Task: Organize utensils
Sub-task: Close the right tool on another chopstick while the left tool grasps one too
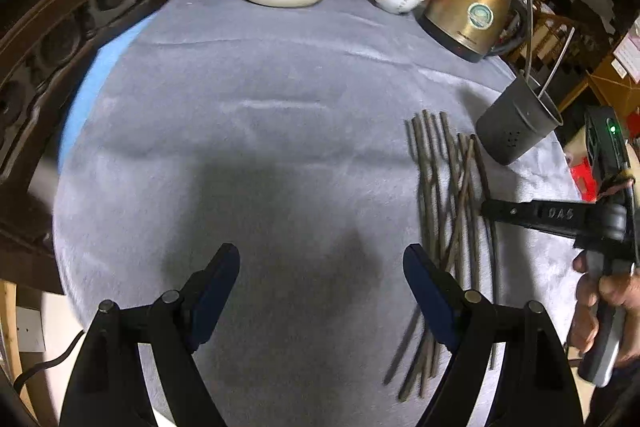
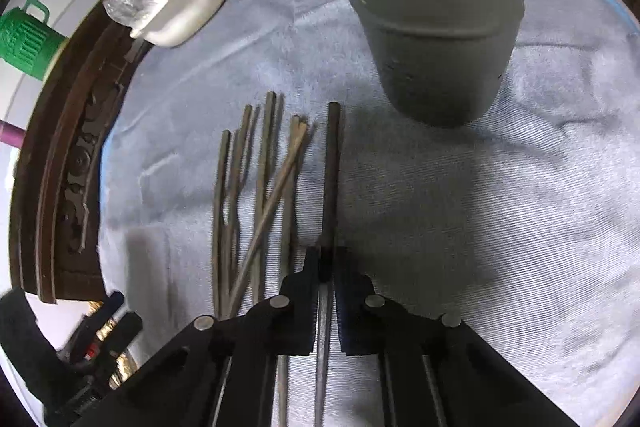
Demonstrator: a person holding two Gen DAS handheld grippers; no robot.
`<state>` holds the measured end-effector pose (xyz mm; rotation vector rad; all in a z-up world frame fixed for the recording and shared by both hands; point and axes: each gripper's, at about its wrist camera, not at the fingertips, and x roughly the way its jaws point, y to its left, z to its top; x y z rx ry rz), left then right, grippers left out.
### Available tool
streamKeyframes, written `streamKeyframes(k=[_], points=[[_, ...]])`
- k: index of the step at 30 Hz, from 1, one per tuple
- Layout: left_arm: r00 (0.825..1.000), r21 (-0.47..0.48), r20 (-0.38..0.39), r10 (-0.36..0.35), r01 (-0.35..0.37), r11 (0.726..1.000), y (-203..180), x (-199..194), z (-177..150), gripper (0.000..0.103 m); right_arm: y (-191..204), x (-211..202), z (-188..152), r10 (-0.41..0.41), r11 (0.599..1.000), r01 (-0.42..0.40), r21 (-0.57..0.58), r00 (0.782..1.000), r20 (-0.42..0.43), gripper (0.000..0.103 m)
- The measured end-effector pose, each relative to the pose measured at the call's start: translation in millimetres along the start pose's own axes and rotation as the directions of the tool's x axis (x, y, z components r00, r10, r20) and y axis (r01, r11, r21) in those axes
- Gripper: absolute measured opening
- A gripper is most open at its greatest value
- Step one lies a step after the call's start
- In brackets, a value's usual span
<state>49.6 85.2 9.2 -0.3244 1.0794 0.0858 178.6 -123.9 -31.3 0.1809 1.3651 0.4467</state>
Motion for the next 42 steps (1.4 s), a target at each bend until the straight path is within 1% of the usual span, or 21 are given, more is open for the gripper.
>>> streamKeyframes(k=[4,5,6,8,9,13,17,20,21,22,23,24,25,28,32,34,35,37,39,41,42], points=[[0.995,-0.01,-0.093,-0.024,0.023,1.0,-14.9,15.3,26.8,0.084,0.0,0.7,3.5,-0.01,1.0,0.009,-0.018,1.0,-0.009,0.009],[0.993,-0.01,-0.118,-0.027,0.026,1.0,-19.7,20.1,33.2,0.082,0.2,1.0,3.6,-0.008,1.0,0.008,-0.023,1.0,-0.009,0.009],[0.99,-0.012,-0.138,-0.025,0.024,1.0,-24.7,24.5,39.3,0.078,0.0,0.9,2.9,-0.005,1.0,0.005,-0.028,1.0,-0.008,0.009],[0.984,-0.012,-0.176,-0.036,0.034,0.999,-35.1,33.3,48.7,0.076,-1.3,0.6,2.8,0.004,1.0,-0.004,-0.03,1.0,-0.008,0.009],[0.978,-0.013,-0.205,-0.038,0.036,0.999,-40.2,39.3,52.0,0.073,-2.6,0.3,1.6,0.011,0.999,-0.011,-0.03,1.0,-0.008,0.009],[0.954,-0.036,-0.299,-0.03,0.021,0.999,-53.6,61.8,59.7,0.054,-11.9,-2.3,-4.9,0.028,0.999,-0.028,-0.033,1.0,-0.007,0.009],[0.941,-0.038,-0.339,-0.006,-0.007,0.999,-61.3,75.0,62.4,0.045,-21.0,-6.4,-7.8,0.052,0.998,-0.052,-0.035,0.999,-0.007,0.009],[0.941,-0.032,-0.338,0.014,-0.027,0.999,-66.0,77.7,66.5,0.041,-24.5,-7.5,-9.4,0.065,0.997,-0.065,-0.037,0.998,-0.006,0.009],[0.942,-0.032,-0.335,0.01,-0.022,0.999,-67.4,77.9,67.8,0.032,-25.2,-7.7,-9.5,0.067,0.997,-0.068,-0.039,0.998,-0.006,0.009],[0.942,-0.036,-0.336,-0.005,-0.007,0.999,-68.9,77.5,68.8,0.017,-25.8,-10.3,-12.6,0.07,0.997,-0.07,-0.04,0.998,-0.005,0.009],[0.941,-0.029,-0.338,-0.009,-0.001,1.0,-71.7,77.7,70.3,0.008,-25.9,-10.6,-12.6,0.071,0.997,-0.071,-0.043,0.997,-0.007,0.009],[0.94,-0.009,-0.34,0.007,-0.011,1.0,-75.2,76.8,71.0,0.005,-24.1,-9.8,-12.3,0.071,0.996,-0.071,-0.047,0.997,-0.009,0.009],[0.94,0.012,-0.339,0.035,-0.033,0.999,-77.4,76.2,70.9,0.005,-24.3,-10.2,-12.3,0.07,0.996,-0.071,-0.051,0.997,-0.012,0.009],[0.934,0.031,-0.355,0.036,-0.026,0.999,-75.3,74.6,67.1,0.005,-23.9,-11.0,-13.3,0.058,0.995,-0.061,-0.078,0.998,-0.035,0.009],[0.916,0.088,-0.397,0.061,-0.029,0.996,-71.1,72.1,59.6,0.005,-23.2,-13.7,-15.6,0.022,0.992,-0.031,-0.125,0.997,-0.077,0.009],[0.909,0.092,-0.41,0.068,-0.033,0.995,-68.3,71.1,57.7,0.007,-20.2,-13.1,-14.1,-0.001,0.99,-0.012,-0.141,0.996,-0.09,0.009],[0.907,0.09,-0.415,0.069,-0.035,0.995,-66.8,70.0,56.1,0.009,-18.6,-12.6,-12.8,-0.011,0.989,-0.003,-0.147,0.995,-0.096,0.009],[0.901,0.084,-0.428,0.078,-0.047,0.995,-65.2,73.9,57.9,0.023,-13.4,-11.2,-9.1,-0.036,0.987,0.019,-0.161,0.994,-0.103,0.01],[0.898,0.079,-0.43,0.089,-0.06,0.995,-61.5,78.7,62.5,0.024,-11.0,-8.5,-5.9,-0.057,0.986,0.039,-0.164,0.993,-0.102,0.011],[0.906,0.071,-0.416,0.084,-0.06,0.996,-61.7,81.4,66.2,0.024,-8.3,-6.6,-2.2,-0.067,0.985,0.05,-0.165,0.992,-0.103,0.011],[0.906,0.066,-0.417,0.078,-0.056,0.996,-59.6,87.6,73.7,0.024,-7.4,-6.1,-1.2,-0.073,0.984,0.055,-0.168,0.992,-0.105,0.011]])
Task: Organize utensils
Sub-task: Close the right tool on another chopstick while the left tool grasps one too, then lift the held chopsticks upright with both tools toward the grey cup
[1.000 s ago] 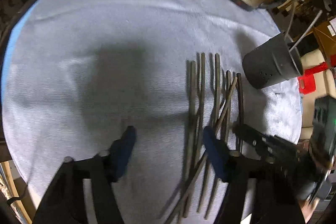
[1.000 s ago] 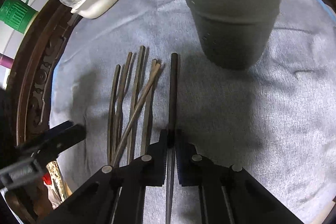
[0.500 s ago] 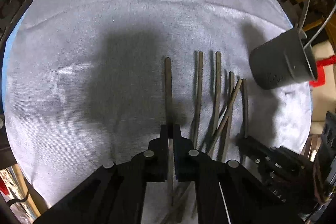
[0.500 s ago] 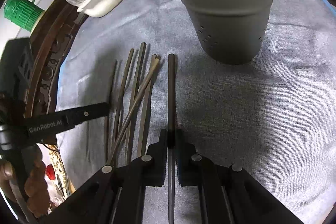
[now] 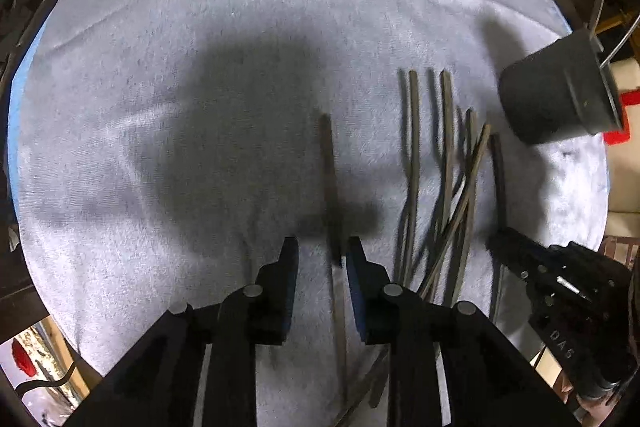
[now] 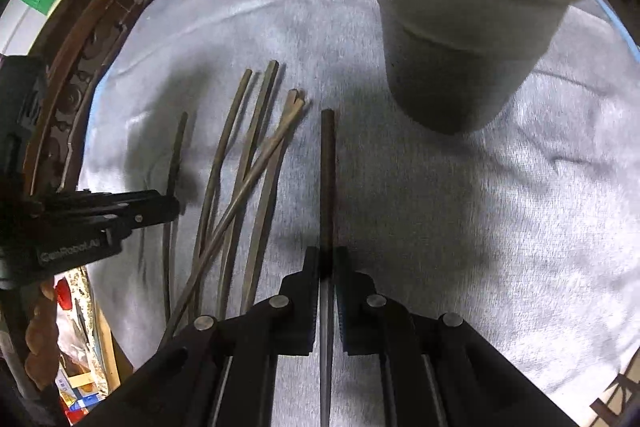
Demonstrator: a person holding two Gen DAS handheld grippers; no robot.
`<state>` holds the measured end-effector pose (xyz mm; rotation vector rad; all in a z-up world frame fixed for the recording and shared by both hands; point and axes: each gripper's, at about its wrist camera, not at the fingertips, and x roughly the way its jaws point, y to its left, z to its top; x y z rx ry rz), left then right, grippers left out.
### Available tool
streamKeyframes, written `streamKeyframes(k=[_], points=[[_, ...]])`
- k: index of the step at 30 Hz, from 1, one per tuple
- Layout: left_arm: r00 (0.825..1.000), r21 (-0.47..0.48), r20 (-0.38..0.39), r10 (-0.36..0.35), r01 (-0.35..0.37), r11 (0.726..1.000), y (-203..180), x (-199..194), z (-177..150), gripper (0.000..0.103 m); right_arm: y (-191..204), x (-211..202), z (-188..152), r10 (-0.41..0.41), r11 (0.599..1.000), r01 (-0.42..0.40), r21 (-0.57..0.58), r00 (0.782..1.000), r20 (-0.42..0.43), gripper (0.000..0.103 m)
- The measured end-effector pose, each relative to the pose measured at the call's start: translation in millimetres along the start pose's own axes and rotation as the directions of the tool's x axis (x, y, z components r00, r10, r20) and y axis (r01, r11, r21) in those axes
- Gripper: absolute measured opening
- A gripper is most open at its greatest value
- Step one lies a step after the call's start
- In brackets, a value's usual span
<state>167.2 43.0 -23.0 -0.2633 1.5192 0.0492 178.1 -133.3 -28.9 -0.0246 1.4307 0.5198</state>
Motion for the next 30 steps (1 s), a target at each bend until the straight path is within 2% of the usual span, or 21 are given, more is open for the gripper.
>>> streamKeyframes(k=[2,6,9,14,16,18,21,23,26,29,30], points=[[1.0,-0.005,0.002,-0.001,0.001,1.0,0.0,3.2,4.1,0.006,1.5,0.8,2.7,-0.006,1.0,0.006,-0.003,1.0,-0.003,0.011],[0.999,-0.005,-0.012,-0.048,0.047,0.999,7.6,7.7,6.0,0.005,9.1,5.4,10.7,-0.03,0.999,0.029,-0.02,0.999,-0.023,0.009],[0.999,-0.005,0.004,-0.052,0.052,0.999,17.4,6.2,4.3,0.005,11.3,7.2,14.2,-0.031,0.999,0.03,-0.027,0.999,-0.031,0.009],[0.993,-0.031,0.109,-0.052,0.055,0.998,36.3,-15.6,-3.1,0.005,18.0,2.0,9.7,-0.011,1.0,0.011,-0.007,0.999,0.033,0.007],[0.984,-0.048,0.168,-0.055,0.064,0.997,43.9,-27.6,-7.8,0.005,21.9,-6.7,3.6,-0.006,1.0,0.007,-0.008,0.997,0.081,0.007],[0.967,-0.064,0.248,-0.051,0.069,0.996,50.4,-43.6,-13.1,0.005,23.3,-17.0,-3.8,-0.011,1.0,0.012,-0.007,0.99,0.143,0.007],[0.929,-0.089,0.368,-0.035,0.073,0.993,56.3,-67.2,-22.0,0.005,17.8,-39.2,-15.8,-0.01,1.0,0.003,0.029,0.968,0.252,0.007],[0.891,-0.099,0.454,-0.028,0.082,0.992,63.3,-83.2,-29.0,0.005,10.9,-56.6,-25.1,-0.026,0.998,0.005,0.063,0.943,0.331,0.007],[0.816,-0.108,0.578,0.003,0.073,0.991,55.1,-105.2,-39.4,0.005,-1.8,-84.3,-36.9,-0.047,0.992,-0.013,0.125,0.885,0.464,0.007],[0.726,-0.114,0.686,0.049,0.041,0.993,48.5,-127.4,-55.8,0.005,-10.1,-106.7,-44.1,-0.095,0.986,-0.005,0.169,0.812,0.576,0.007],[0.698,-0.114,0.714,0.056,0.037,0.993,45.7,-130.0,-59.0,0.005,-10.9,-112.8,-47.0,-0.119,0.983,0.007,0.182,0.781,0.613,0.007]])
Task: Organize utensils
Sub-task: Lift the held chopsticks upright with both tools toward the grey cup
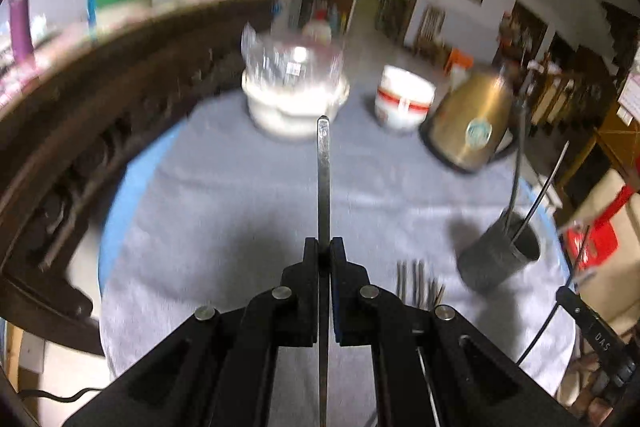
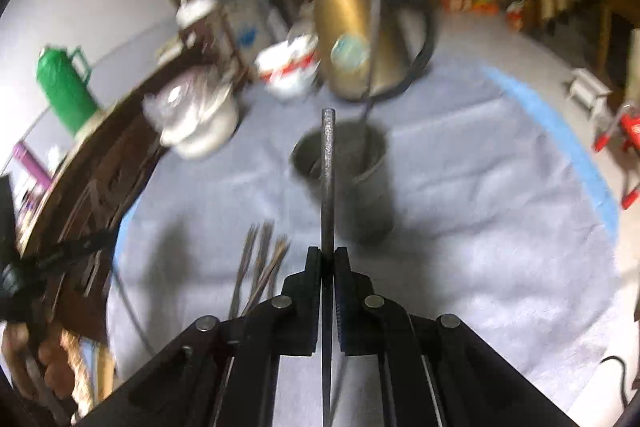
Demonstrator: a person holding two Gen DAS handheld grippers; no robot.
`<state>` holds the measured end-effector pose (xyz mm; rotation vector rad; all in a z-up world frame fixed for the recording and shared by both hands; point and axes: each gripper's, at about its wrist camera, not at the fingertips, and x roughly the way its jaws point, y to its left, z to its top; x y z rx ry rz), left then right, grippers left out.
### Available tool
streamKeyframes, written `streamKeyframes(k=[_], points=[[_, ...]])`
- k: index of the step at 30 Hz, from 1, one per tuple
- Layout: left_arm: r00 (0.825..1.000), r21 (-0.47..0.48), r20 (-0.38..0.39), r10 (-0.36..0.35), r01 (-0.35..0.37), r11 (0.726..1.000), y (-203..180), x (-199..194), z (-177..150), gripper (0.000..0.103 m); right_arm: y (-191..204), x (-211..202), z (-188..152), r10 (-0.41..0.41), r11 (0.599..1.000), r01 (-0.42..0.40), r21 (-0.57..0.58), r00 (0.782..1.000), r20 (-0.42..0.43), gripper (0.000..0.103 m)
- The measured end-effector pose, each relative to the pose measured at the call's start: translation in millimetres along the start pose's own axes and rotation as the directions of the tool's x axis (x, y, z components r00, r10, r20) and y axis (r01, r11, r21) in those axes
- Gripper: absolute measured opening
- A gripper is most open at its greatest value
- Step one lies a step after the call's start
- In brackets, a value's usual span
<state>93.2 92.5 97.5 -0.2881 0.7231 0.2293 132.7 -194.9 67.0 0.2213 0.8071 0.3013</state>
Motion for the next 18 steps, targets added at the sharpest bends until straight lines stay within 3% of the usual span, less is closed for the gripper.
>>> streamKeyframes(k=[4,7,11,18], points=[[0.991,0.009,0.129,0.032,-0.033,0.999,-8.6,-12.4,-3.2,0.005,-3.4,-21.8,9.2,-0.075,0.997,0.078,-0.01,0.986,0.151,0.007],[0.983,0.02,0.173,0.053,-0.057,0.998,-9.1,-16.8,-4.7,0.005,-1.9,-26.8,9.7,-0.116,0.992,0.124,-0.021,0.966,0.232,0.007],[0.982,0.043,0.175,0.069,-0.077,0.996,-6.2,-15.4,-14.2,0.005,6.7,-33.5,-2.8,-0.149,0.982,0.176,-0.068,0.945,0.291,0.008],[0.984,0.012,0.168,0.053,-0.056,0.998,12.4,-35.6,-34.8,0.006,16.5,-66.9,-24.8,-0.097,0.983,0.139,-0.121,0.949,0.3,0.007]])
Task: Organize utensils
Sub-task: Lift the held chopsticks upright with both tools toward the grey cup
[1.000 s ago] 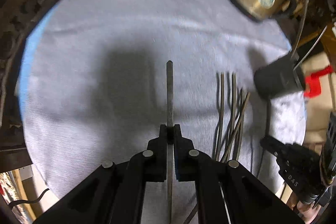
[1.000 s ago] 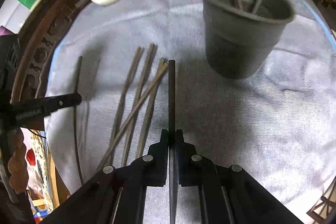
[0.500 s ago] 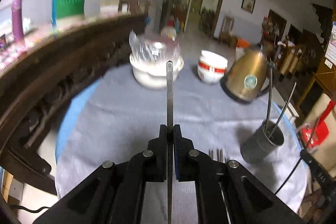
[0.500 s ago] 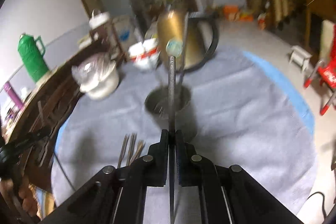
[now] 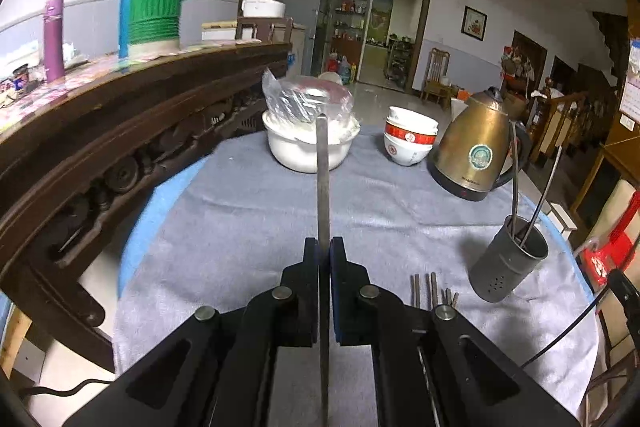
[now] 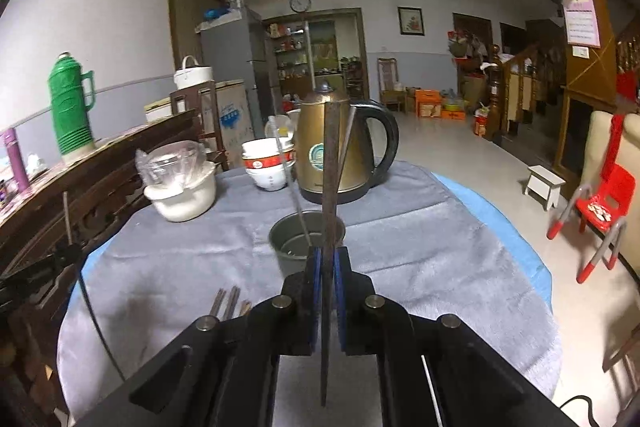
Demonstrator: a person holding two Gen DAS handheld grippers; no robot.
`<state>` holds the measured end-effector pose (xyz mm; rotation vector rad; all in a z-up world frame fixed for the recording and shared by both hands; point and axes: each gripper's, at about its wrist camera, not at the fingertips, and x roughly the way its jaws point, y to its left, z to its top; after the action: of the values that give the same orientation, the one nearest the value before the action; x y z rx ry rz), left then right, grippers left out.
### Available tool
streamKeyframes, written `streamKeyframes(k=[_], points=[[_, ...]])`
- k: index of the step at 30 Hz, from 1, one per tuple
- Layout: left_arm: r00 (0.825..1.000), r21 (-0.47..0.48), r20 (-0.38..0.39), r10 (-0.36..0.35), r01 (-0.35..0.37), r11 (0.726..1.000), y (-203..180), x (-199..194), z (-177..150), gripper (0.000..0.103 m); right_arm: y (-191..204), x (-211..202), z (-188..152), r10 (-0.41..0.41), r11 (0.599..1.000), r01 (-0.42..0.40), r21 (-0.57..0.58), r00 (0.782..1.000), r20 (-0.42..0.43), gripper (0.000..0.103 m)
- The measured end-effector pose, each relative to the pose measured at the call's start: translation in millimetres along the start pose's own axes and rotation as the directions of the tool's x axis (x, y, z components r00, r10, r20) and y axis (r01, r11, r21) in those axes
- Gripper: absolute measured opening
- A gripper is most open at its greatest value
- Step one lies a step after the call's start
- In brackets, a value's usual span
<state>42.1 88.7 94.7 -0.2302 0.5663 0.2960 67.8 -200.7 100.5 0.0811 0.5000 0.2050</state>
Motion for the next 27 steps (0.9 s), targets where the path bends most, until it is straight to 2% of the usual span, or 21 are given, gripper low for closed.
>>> streamKeyframes(k=[6,11,17,22,27], points=[[1.0,-0.036,0.006,-0.024,0.024,0.999,15.8,-27.9,-7.8,0.006,-4.0,-29.1,-14.7,0.022,1.0,-0.022,0.019,1.0,-0.006,0.007],[0.999,-0.032,0.013,-0.047,0.048,0.998,20.5,-50.7,-16.4,0.007,-6.7,-37.7,-28.8,0.025,0.999,-0.025,0.029,0.999,-0.028,0.007],[0.998,-0.046,0.028,-0.06,0.062,0.997,24.3,-66.4,-17.5,0.006,-21.1,-43.0,-34.2,0.029,0.995,-0.025,0.098,0.999,-0.036,0.007],[0.993,-0.075,0.091,-0.072,0.079,0.994,26.3,-76.8,-1.0,0.006,-32.7,-48.6,-25.3,0.033,0.989,-0.03,0.147,0.999,-0.017,0.007],[0.985,-0.054,0.171,-0.039,0.049,0.997,17.8,-72.2,2.3,0.006,-35.0,-54.3,-21.5,0.021,0.989,-0.022,0.146,1.0,0.004,0.007]])
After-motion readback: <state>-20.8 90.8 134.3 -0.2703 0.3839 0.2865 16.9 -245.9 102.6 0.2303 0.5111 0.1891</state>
